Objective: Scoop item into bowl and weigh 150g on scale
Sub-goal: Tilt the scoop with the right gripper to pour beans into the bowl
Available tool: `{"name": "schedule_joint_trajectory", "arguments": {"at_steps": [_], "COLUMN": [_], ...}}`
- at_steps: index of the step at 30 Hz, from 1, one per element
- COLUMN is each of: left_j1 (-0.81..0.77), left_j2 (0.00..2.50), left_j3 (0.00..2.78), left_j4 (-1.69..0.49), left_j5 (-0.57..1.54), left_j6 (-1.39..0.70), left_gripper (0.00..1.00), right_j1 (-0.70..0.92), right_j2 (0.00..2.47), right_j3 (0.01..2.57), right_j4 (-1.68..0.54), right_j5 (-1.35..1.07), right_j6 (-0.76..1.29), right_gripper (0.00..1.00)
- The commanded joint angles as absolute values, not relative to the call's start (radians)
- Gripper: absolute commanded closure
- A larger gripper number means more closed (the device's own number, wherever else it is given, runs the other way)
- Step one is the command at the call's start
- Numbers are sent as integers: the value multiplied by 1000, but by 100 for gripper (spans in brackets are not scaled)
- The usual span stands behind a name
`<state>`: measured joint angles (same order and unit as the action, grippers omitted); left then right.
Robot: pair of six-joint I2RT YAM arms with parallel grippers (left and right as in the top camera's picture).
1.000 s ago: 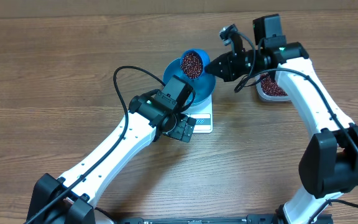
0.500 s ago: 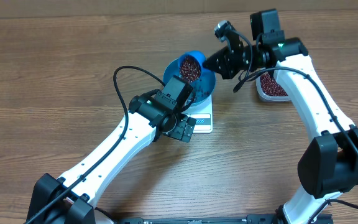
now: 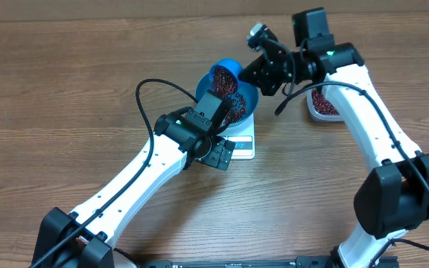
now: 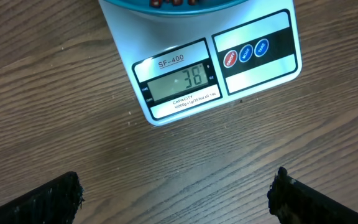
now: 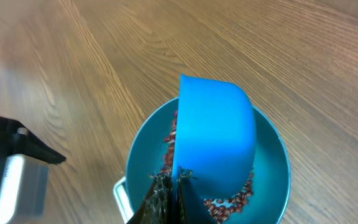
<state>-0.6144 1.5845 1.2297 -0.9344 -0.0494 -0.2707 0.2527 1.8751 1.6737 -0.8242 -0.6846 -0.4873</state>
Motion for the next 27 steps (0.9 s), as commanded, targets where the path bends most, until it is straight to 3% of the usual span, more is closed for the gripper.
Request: {"name": "schedule_joint_trajectory", "arguments": {"at_steps": [1,27], "left_j1": [-616,-616], "left_j2": [1583,1583], "left_j3": [1220,1220], "left_j4": [-934,-934], "left_j5": [-62,-62], "left_j6": [-269,-269], "left_gripper": [0,0], "right_j1": [286,287], "right_j2": [1863,1861], "right_j3": [1703,1816], "right_j4": [-809,-861], "right_j5": [-570,-523], "right_j6": [-533,-736], "right_gripper": [96,96]}}
